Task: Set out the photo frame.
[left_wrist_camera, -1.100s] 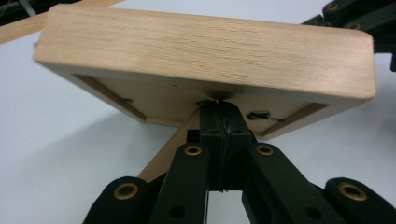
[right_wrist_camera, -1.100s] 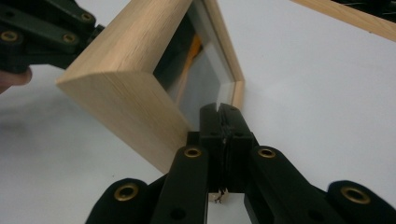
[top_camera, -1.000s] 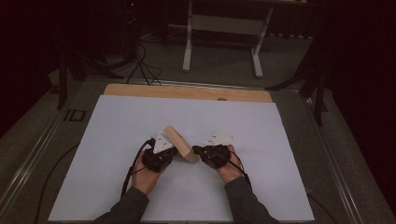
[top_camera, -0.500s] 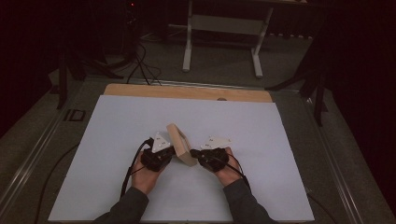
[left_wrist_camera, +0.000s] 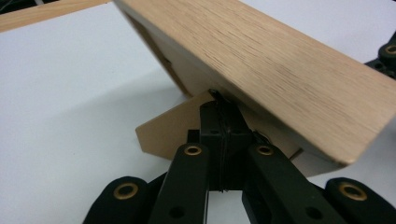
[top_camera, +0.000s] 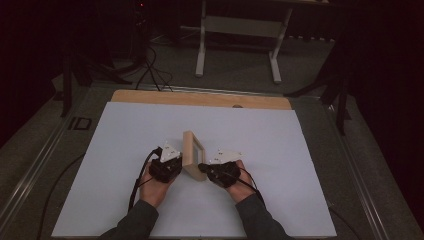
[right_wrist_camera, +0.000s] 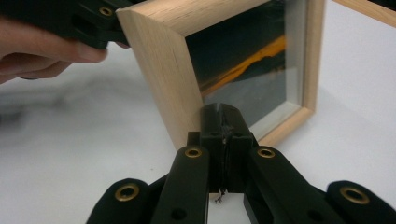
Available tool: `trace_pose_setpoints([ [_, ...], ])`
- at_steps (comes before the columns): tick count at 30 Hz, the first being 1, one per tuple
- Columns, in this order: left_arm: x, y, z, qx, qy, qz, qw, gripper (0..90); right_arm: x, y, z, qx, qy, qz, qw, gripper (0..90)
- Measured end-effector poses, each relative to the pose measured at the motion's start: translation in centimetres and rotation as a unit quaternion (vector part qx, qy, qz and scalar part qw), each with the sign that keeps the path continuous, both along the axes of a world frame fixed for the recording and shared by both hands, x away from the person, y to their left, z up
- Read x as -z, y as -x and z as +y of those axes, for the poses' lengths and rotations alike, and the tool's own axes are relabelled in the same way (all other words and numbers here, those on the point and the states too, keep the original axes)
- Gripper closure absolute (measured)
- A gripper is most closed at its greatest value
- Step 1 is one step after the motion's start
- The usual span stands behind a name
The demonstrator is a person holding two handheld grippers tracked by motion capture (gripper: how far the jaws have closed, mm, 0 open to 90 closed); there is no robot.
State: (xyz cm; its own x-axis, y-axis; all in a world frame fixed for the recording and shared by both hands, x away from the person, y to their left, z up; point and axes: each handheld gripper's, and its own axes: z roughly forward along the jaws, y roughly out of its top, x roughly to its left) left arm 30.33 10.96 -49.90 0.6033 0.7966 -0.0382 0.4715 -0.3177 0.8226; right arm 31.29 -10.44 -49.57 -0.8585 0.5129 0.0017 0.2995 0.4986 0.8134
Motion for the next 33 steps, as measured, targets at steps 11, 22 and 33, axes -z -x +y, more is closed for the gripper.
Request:
trace_pose_setpoints([
  [11, 0.1, -0.2, 0.5, -0.002, 0.014, 0.008, 0.9999, 85.8, 0.0, 0.2, 0.4, -0.005, -0.001, -0.001, 1.0000, 86.9],
  [22, -0.4, -0.1, 2.0, -0.028, 0.025, 0.007, 0.9992, 74.7, -0.3, 0.1, -0.1, 0.007, 0.003, -0.011, 0.9999, 78.5],
  [33, -1.8, 0.5, 3.3, -0.049, 0.045, -0.010, 0.9978, 57.2, -0.9, -0.3, -1.4, 0.033, -0.015, -0.012, 0.9993, 63.2],
])
